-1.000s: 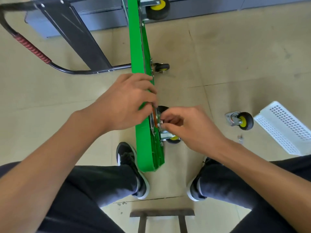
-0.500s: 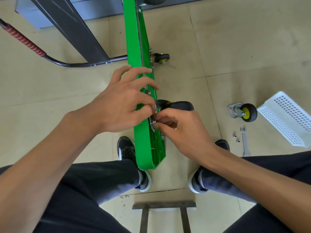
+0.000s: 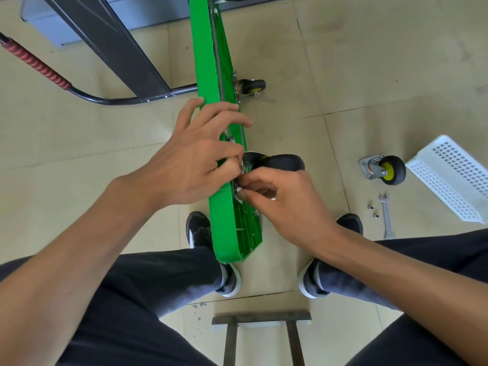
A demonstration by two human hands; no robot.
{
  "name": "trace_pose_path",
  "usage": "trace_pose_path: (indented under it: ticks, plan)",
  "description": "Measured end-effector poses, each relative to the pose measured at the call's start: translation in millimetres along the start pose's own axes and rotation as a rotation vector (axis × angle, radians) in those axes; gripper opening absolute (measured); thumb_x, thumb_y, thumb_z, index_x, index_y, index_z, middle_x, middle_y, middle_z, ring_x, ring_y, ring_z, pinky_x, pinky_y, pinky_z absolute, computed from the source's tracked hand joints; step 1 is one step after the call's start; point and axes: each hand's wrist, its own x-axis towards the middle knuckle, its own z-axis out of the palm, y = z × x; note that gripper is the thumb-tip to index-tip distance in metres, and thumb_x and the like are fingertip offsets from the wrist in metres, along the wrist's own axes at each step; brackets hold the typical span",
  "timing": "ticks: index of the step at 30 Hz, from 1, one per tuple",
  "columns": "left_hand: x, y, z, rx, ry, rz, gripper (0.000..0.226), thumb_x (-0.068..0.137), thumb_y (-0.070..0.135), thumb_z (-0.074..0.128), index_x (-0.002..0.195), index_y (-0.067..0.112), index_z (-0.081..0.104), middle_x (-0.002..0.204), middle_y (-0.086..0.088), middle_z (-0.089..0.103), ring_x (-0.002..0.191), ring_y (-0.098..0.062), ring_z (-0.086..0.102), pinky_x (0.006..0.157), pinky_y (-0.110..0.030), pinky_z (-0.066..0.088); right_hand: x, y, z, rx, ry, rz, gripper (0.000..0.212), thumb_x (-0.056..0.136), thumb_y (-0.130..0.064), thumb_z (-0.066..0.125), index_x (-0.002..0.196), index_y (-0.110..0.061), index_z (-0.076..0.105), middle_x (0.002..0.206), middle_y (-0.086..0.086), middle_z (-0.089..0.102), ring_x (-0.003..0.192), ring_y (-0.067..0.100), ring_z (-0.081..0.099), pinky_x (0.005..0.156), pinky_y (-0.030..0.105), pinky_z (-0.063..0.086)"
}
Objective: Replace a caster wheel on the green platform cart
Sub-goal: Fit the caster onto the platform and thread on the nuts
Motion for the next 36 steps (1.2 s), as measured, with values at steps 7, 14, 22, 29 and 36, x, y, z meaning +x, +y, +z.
trace_pose_path:
  ticks: [7,14,22,29,36]
  plan:
    - [0.5,-0.8,-0.5,-0.022,0.008,0.001,0.033,0.085,0.026,0.044,0.074,0.021,0.074,0.142,0.0,0.052,0.141,-0.021,0.035,0.115,-0.057,0.018,-0.7,0.2,0.0,-0.011,-0.003,-0.016,0.015,0.087,-0.007,0.075,0.101,-0.012,0.077,0.091,-0.006,0.078,0.086,-0.001,0.072,0.082,0.024,0.058]
    - [0.3,0.4,-0.2,-0.03,0.0,-0.001,0.031,0.084,0.027,0.046,0.072,0.022,0.074,0.143,0.0,0.052,0.142,-0.022,0.035,0.113,-0.059,0.019,-0.5,0.0,-0.2,-0.032,-0.01,-0.027,0.014,0.089,-0.009,0.074,0.102,-0.011,0.077,0.091,-0.004,0.078,0.084,-0.001,0.071,0.078,0.015,0.054]
    - [-0.1,1.9,-0.7,-0.027,-0.006,-0.017,0.032,0.085,0.028,0.045,0.072,0.023,0.074,0.142,-0.001,0.053,0.143,-0.022,0.035,0.115,-0.059,0.018,1.4,2.7,-0.1,-0.035,0.024,-0.031,0.007,0.089,-0.019,0.075,0.093,-0.017,0.08,0.081,-0.009,0.073,0.077,0.008,0.068,0.069,0.032,0.055]
    - [0.0,2.6,-2.3,-0.029,-0.013,-0.017,0.032,0.085,0.028,0.044,0.072,0.024,0.073,0.142,-0.001,0.053,0.144,-0.023,0.033,0.115,-0.06,0.017,-1.4,3.4,3.1,0.068,0.012,-0.007,0.009,0.089,-0.01,0.074,0.098,-0.011,0.074,0.086,-0.006,0.075,0.082,0.008,0.072,0.077,0.031,0.059]
    - [-0.3,2.9,-1.7,-0.019,-0.014,-0.018,0.033,0.085,0.029,0.044,0.072,0.023,0.074,0.142,-0.001,0.053,0.144,-0.023,0.033,0.115,-0.06,0.018,-1.6,4.2,-1.2,0.017,-0.029,-0.056,0.015,0.087,-0.003,0.074,0.1,-0.011,0.074,0.089,-0.007,0.076,0.086,0.002,0.071,0.078,0.016,0.055]
